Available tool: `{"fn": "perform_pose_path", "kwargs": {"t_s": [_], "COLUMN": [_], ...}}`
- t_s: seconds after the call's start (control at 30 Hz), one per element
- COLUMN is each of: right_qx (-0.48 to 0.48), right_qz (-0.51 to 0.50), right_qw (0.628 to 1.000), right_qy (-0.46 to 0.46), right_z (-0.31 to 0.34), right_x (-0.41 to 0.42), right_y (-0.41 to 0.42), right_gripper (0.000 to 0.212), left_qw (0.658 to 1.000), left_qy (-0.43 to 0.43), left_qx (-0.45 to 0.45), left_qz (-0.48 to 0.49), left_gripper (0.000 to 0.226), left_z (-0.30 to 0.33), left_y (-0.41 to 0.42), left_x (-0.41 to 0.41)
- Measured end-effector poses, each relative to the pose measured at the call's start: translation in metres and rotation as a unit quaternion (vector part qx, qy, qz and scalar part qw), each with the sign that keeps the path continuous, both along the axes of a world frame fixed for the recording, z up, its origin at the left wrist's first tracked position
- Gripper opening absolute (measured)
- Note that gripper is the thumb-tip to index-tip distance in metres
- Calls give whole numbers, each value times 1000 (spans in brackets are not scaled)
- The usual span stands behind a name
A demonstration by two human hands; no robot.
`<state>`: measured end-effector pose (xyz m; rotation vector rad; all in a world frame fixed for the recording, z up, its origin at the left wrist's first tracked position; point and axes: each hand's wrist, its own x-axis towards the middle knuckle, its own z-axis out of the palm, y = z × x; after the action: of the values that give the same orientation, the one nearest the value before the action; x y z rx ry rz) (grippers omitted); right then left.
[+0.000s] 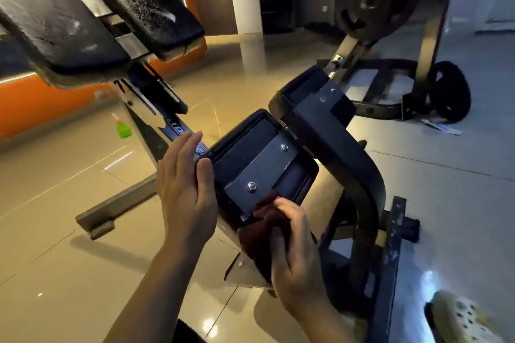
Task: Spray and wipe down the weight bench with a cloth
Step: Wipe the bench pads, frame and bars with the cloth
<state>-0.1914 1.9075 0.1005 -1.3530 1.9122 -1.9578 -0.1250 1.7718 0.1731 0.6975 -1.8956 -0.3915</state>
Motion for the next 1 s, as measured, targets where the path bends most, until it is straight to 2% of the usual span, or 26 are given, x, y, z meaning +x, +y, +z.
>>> {"fn": "perform_pose_path", "kwargs": {"t_s": [0.13,0.27,0.37,0.47,0.57,0.7,0.77,0.83,0.87,1.0], "right_qx": [31,50,63,46,-19,-62,12,134,166,136], "right_qz": [-68,-244,-302,-284,-276,-209,-112,-40,-29,-68], "right_qw": [997,967,948,956,959,956,967,972,971,972], "right_qy": [-31,54,79,59,62,198,228,190,170,181], "right_z": [15,22,19,28,63,122,131,117,104,80], "right_x": [-32,-72,-67,-56,-57,-51,-41,-23,-13,10], "right_y": [-20,-37,-39,-31,-28,-47,-54,-51,-47,-50], "right_gripper": [22,29,35,30,40,32,29,30,32,24], "left_qw": [999,997,995,995,995,990,993,994,992,989], "left_qy": [2,-2,7,0,-24,-44,-7,45,65,88], "left_qx": [-41,-80,-96,-89,-79,-88,-43,11,28,51], "left_qz": [-35,-24,-33,-38,-59,-102,-108,-103,-101,-107], "left_gripper": [49,48,47,48,51,54,55,55,55,56], "left_z": [-1,-5,-8,-7,-3,-4,-3,-3,-2,0], "left_y": [-14,-19,-22,-23,-22,-26,-30,-36,-40,-49], "left_x": [-8,-12,-11,-12,-7,5,12,21,25,31]}}
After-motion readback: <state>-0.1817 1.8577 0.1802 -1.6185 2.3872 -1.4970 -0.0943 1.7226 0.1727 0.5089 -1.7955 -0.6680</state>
